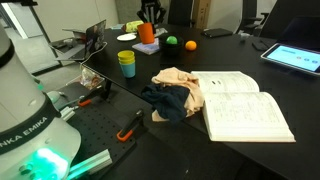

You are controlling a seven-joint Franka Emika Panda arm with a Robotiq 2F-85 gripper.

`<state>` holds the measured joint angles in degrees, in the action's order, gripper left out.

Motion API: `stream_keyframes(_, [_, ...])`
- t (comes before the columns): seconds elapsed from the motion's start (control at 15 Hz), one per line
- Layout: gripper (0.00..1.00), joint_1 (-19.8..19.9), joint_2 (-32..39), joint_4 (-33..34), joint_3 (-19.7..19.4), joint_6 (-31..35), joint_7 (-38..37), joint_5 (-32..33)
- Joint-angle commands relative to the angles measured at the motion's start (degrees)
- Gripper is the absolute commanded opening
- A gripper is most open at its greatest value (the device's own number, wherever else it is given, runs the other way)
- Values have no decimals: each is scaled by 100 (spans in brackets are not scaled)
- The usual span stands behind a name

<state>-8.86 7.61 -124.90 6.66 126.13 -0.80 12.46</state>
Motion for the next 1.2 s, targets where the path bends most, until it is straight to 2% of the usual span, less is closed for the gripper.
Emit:
stream_keyframes(0.0, [1, 4, -621, -420, -3, 869, -190, 351])
stream_keyframes(0.13, [1, 45, -826, -588, -25, 1438, -303, 468])
stream_keyframes(0.53, [1, 246, -1366, -1354, -78, 2468, -599, 982])
stream_keyframes(0.87, [1, 365, -1655, -1672, -24, 2342, -739, 927])
stream_keyframes(1.13, [1, 228, -1601, -1486, -70, 1615, -379, -290])
